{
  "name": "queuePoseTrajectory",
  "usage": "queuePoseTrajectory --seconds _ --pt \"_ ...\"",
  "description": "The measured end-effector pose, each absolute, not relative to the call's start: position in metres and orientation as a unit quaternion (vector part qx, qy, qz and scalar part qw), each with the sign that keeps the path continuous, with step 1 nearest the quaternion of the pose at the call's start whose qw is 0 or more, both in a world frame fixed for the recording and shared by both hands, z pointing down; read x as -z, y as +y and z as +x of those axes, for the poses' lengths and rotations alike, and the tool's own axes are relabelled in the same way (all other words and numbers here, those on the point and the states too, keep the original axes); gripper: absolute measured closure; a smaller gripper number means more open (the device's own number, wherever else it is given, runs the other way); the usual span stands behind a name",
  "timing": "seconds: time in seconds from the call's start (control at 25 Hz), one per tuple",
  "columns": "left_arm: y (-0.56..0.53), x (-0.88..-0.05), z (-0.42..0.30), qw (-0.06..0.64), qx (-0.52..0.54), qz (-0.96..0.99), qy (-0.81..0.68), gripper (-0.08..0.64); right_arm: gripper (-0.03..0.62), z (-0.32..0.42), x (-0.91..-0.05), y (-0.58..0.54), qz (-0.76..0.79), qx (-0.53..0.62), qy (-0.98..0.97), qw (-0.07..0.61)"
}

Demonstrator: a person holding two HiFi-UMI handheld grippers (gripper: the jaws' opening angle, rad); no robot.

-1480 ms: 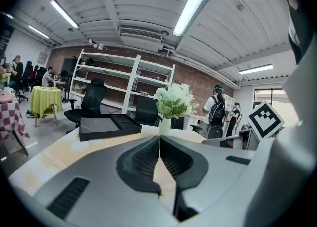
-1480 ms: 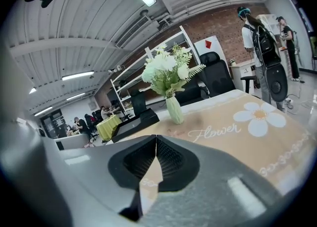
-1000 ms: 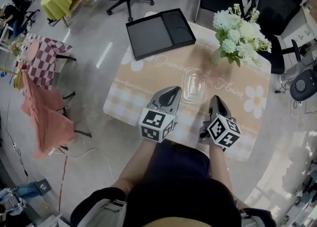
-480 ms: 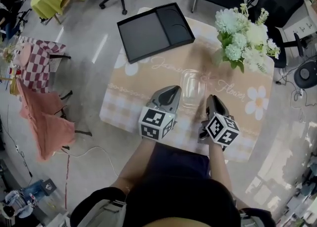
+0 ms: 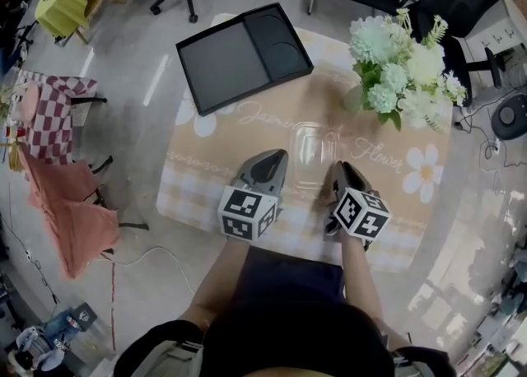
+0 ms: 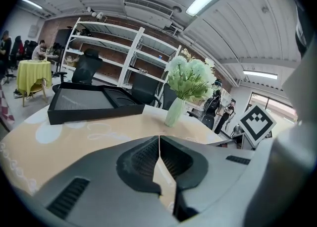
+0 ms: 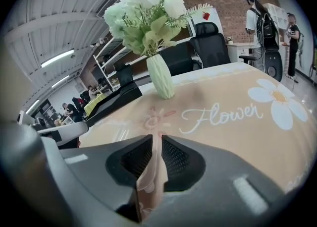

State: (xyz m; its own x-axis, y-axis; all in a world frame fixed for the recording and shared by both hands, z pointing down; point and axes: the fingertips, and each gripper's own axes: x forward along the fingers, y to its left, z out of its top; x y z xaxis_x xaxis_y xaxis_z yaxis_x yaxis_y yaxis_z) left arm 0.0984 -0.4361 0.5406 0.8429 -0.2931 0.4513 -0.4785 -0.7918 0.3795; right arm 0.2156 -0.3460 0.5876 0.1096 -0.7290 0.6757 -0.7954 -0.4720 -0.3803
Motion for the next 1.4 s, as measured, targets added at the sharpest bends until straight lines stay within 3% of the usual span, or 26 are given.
queuePoseTrajectory --seconds 0.52,0.76,1.4 --pt "-0.443 -0.544 0.091 0.258 -0.183 0.923 -0.22 0.546 0.546 0.211 -0.603 -0.349 0.734 -0.45 -0.505 0.057" --pt "-0.444 -0.54 0.085 0.256 -0.179 0.923 -0.225 0.546 0.584 0.21 -0.603 -0.351 0.738 -0.461 -0.493 0.023" --pt "-0.424 -0.519 0.081 0.235 -0.168 0.928 -0.234 0.546 0.588 0.218 -0.563 -0.341 0.744 -0.43 -0.51 -0.036"
